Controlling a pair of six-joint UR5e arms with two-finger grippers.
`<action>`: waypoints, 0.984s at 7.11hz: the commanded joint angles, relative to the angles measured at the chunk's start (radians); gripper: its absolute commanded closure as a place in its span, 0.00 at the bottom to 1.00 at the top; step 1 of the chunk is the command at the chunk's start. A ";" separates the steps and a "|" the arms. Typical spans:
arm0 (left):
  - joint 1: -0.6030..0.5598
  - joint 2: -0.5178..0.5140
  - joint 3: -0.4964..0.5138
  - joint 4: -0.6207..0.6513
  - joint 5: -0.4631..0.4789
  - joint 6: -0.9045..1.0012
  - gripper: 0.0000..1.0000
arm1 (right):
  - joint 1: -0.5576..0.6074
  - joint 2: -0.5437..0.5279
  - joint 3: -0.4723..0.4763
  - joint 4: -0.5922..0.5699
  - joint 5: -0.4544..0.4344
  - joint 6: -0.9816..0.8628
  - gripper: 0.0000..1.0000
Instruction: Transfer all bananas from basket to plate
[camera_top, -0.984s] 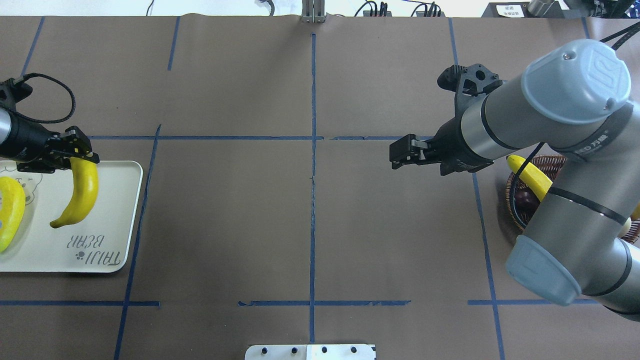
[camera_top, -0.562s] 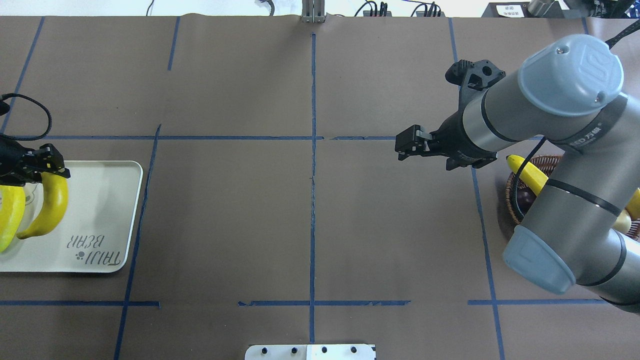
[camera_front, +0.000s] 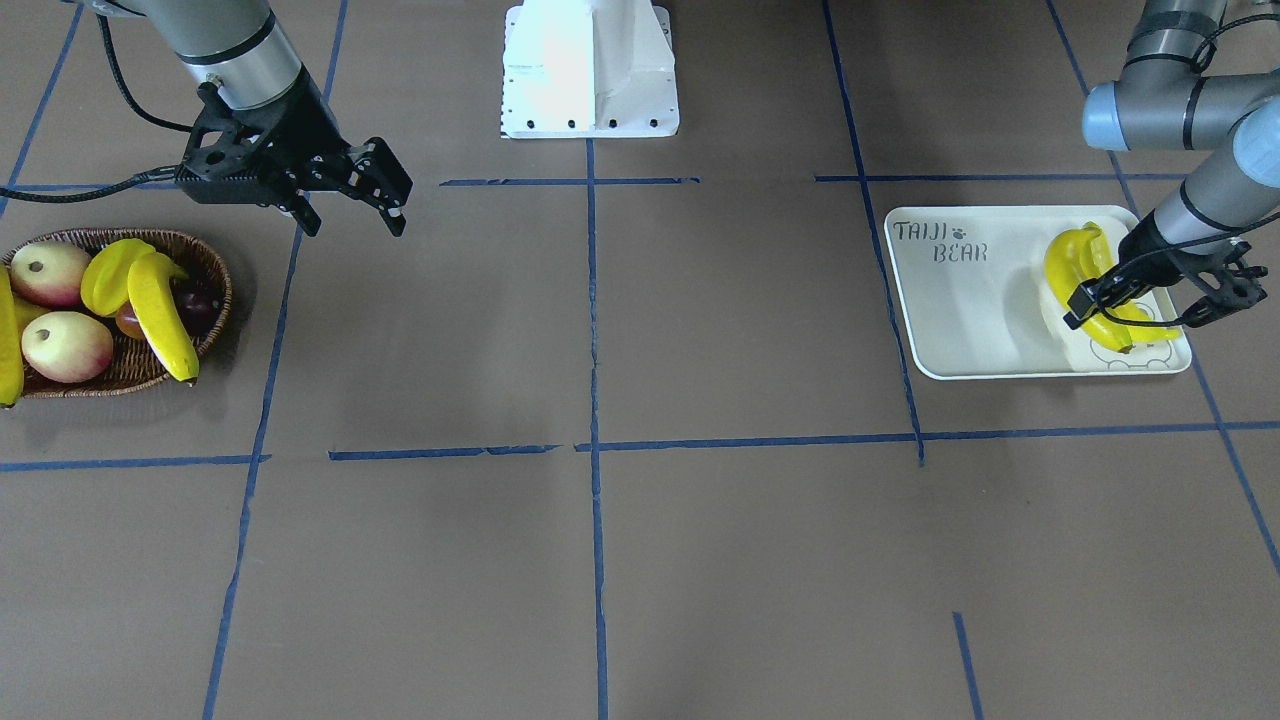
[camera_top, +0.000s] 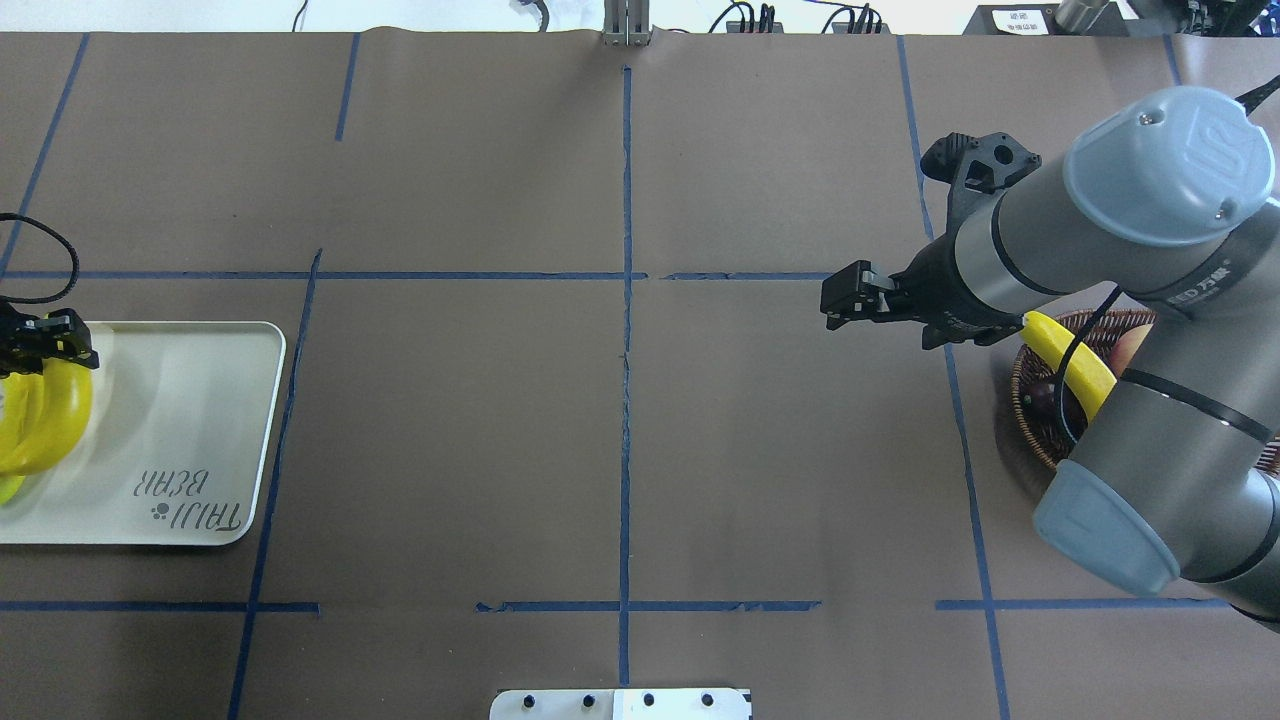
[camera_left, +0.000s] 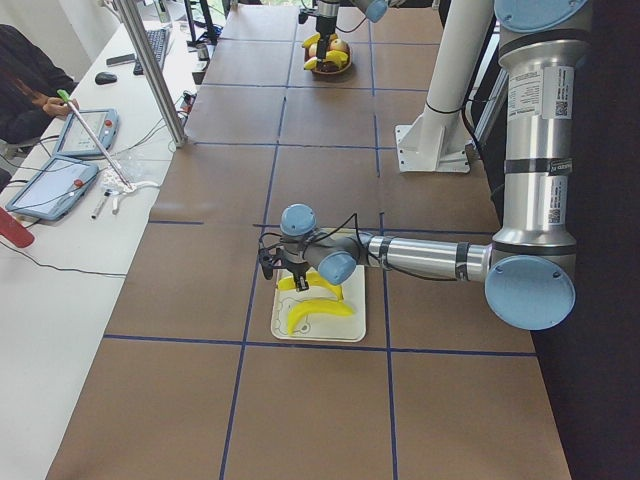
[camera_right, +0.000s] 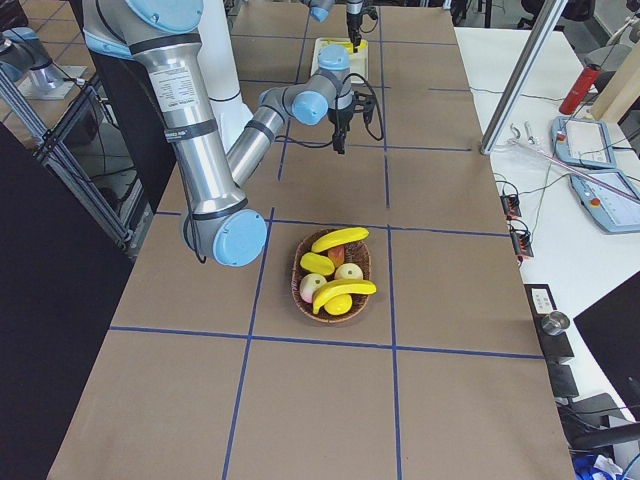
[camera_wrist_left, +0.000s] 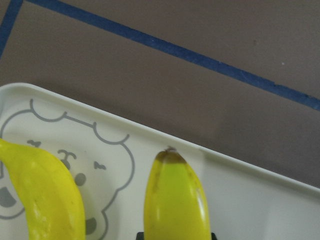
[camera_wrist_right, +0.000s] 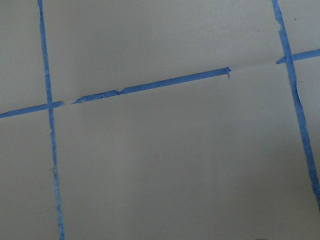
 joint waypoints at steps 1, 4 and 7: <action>-0.001 -0.001 0.018 -0.014 0.002 0.008 0.71 | 0.003 -0.011 0.007 -0.001 0.005 -0.003 0.00; -0.001 -0.001 0.018 -0.014 0.004 0.010 0.00 | 0.029 -0.057 0.016 -0.001 0.008 -0.114 0.00; -0.039 -0.016 -0.032 0.012 -0.010 0.005 0.00 | 0.143 -0.199 0.018 0.012 0.058 -0.434 0.00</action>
